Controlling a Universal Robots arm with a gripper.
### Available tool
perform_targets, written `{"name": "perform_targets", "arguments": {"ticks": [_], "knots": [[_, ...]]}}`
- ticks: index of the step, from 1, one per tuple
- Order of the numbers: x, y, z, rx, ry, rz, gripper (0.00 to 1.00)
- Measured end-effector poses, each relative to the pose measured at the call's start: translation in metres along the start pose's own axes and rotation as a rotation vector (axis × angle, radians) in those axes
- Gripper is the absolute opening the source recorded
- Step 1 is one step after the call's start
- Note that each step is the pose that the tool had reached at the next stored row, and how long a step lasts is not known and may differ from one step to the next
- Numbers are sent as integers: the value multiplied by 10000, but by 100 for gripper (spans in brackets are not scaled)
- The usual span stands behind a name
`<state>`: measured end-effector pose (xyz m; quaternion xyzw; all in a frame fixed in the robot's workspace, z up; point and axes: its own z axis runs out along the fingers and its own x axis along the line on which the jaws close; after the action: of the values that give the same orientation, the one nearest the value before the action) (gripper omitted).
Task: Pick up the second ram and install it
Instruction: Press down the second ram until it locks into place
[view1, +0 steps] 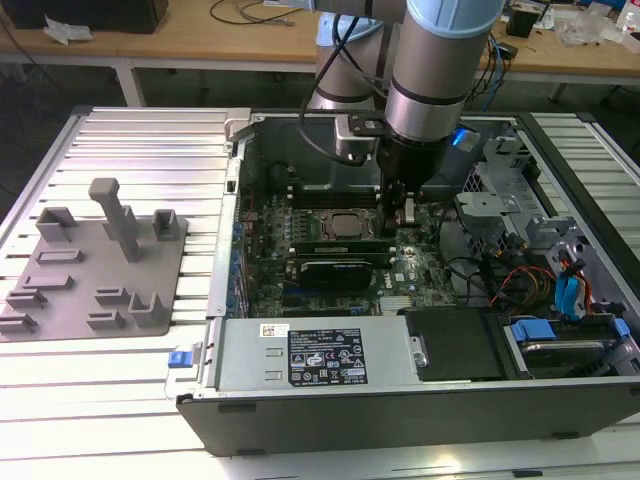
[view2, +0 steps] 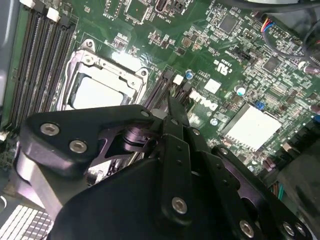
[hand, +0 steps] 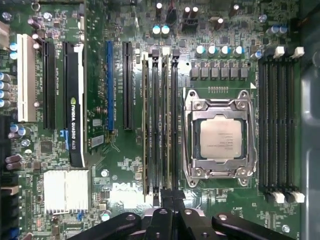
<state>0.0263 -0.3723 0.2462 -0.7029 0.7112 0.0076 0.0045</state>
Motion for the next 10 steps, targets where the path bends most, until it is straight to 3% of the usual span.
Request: {"name": "perform_targets", "arguments": {"ticks": [4, 10], "knots": [[-5, -9, 113, 0, -2, 0, 8], [-3, -10, 156, -1, 1, -1, 8]]}}
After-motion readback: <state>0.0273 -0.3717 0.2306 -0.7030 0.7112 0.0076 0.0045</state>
